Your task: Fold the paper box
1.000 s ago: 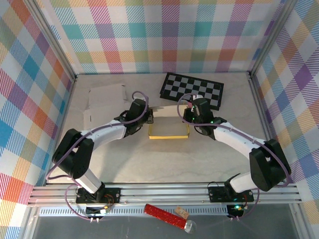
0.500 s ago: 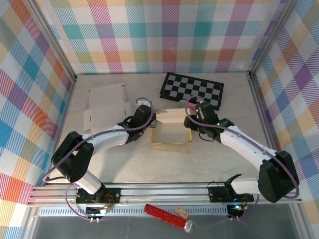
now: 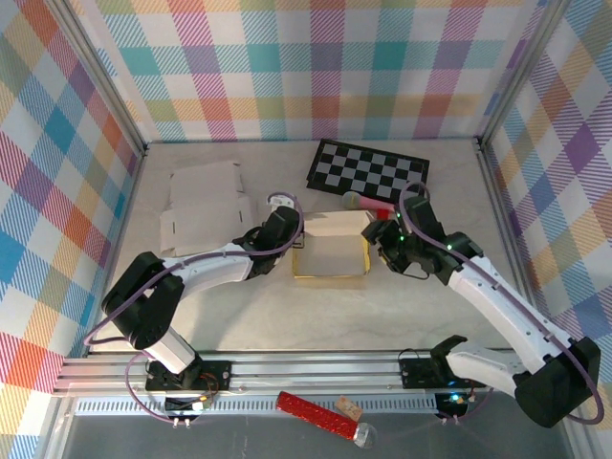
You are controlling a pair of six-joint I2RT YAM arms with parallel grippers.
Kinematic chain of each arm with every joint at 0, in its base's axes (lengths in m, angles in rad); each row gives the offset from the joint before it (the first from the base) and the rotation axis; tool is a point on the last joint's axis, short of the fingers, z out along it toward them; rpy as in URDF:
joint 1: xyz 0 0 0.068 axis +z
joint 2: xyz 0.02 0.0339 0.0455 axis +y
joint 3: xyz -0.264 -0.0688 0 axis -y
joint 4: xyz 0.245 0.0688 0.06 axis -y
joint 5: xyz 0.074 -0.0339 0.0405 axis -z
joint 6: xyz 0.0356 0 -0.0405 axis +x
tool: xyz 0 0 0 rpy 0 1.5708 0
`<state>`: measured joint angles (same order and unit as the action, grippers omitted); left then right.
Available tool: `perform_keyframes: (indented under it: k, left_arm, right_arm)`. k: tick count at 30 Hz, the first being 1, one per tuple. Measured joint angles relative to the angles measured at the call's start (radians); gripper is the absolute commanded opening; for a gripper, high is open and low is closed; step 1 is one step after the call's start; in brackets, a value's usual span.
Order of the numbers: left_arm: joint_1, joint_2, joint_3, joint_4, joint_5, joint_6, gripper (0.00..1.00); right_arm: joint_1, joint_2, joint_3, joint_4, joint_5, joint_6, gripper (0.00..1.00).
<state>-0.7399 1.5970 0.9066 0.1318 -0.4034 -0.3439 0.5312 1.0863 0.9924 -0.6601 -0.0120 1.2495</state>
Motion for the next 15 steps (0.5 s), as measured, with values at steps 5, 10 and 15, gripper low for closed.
perform_keyframes:
  k: [5, 10, 15]
  left_arm:
    - [-0.005, 0.000, 0.000, -0.005, -0.026, 0.000, 0.00]
    - [-0.006, 0.000, 0.000, -0.006, -0.039, 0.000, 0.00]
    - [-0.006, 0.000, 0.000, -0.007, -0.045, 0.000, 0.00]
  right_arm:
    - [-0.009, 0.148, 0.223, -0.040, -0.001, 0.127, 0.59]
    - [-0.043, 0.267, 0.349, -0.092, -0.008, 0.186, 0.55]
    - [-0.192, 0.328, 0.395, -0.094, -0.039, -0.004, 0.60]
